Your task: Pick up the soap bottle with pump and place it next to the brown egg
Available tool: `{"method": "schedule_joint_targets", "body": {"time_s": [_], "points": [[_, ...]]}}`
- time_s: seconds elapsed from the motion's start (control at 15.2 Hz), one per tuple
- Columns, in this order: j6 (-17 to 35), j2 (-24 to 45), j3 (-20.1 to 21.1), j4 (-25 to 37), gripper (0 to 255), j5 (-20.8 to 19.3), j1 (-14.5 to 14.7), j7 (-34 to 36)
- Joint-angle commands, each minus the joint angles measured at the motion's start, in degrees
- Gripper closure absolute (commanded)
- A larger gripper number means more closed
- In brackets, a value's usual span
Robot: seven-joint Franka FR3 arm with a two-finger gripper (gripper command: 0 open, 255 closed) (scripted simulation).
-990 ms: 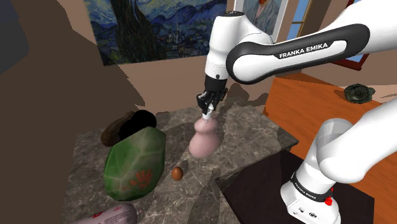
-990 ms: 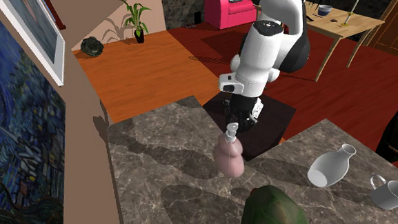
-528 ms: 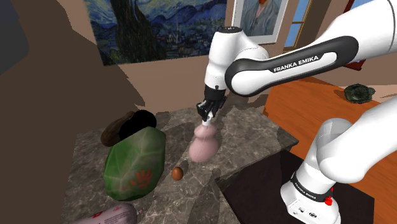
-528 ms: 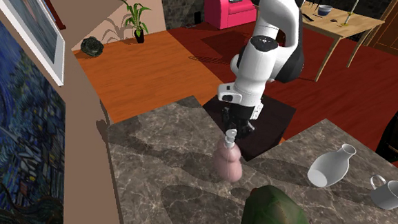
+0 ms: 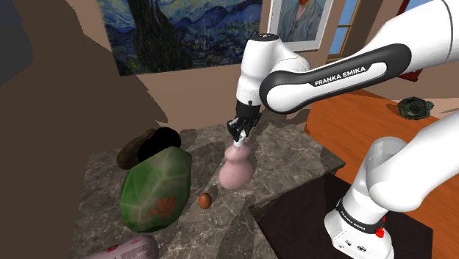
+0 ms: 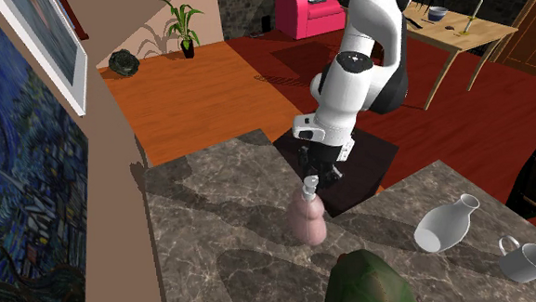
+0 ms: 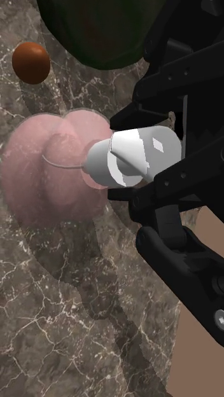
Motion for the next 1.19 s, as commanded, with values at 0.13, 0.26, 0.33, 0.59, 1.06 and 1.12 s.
{"method": "schedule_joint_targets", "body": {"time_s": [0.13,0.26,0.33,0.59,1.06,1.12], "points": [[0.0,0.0,0.0,0.0,0,0.0,0.0,0.0],[0.0,0.0,0.0,0.0,0,0.0,0.0,0.0],[0.0,0.0,0.0,0.0,0,0.0,0.0,0.0],[-7.9,-3.2,-0.4,4.8,0,0.6,0.4,-0.4],[-7.9,-3.2,-0.4,4.8,0,0.6,0.4,-0.4],[-7.9,-3.2,-0.4,4.8,0,0.6,0.4,-0.4]]}}
